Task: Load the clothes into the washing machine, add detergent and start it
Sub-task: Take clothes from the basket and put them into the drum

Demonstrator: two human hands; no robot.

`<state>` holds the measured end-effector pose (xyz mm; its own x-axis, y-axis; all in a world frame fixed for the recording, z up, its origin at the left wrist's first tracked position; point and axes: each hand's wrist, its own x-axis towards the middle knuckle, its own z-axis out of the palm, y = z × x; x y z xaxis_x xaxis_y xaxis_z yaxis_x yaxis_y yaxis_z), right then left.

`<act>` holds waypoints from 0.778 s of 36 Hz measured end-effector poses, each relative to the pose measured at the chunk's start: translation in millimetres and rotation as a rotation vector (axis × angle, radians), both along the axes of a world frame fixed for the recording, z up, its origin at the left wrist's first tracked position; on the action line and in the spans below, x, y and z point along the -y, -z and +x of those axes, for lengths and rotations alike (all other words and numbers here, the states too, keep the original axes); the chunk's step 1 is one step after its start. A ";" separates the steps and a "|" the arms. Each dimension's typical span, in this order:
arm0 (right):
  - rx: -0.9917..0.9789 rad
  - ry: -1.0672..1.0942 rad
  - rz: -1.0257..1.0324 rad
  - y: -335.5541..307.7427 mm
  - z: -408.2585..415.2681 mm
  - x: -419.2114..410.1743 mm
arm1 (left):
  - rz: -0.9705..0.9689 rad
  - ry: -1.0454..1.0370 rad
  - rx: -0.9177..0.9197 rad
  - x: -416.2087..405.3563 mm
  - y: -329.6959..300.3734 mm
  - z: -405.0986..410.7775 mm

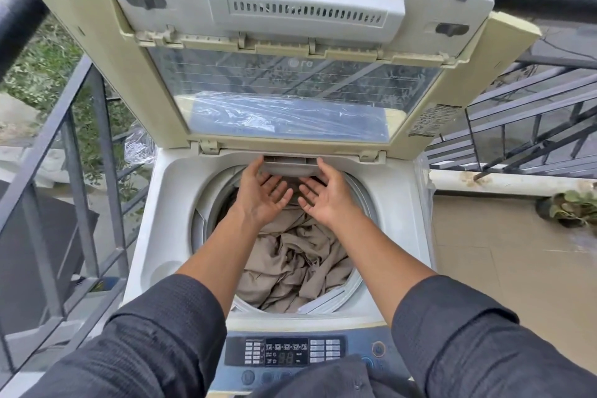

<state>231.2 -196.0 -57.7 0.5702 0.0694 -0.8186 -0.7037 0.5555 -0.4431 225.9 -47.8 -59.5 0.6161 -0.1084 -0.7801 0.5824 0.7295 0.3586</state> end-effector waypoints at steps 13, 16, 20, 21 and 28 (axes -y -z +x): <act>0.051 -0.115 -0.104 22.1 -30.2 14.4 | 0.175 0.180 0.028 -10.6 9.0 -36.2; 0.068 -0.135 -0.145 21.1 -29.4 15.3 | 0.199 0.206 0.039 -11.8 8.2 -37.2; 0.074 -0.168 -0.176 14.8 -28.9 14.2 | 0.191 0.187 0.044 -10.3 5.3 -35.4; 0.074 -0.173 -0.178 13.1 -29.6 14.2 | 0.192 0.185 0.046 -9.9 4.5 -35.8; 0.030 -0.205 -0.152 1.9 -43.4 24.5 | 0.229 0.191 -0.008 -15.0 8.5 -58.8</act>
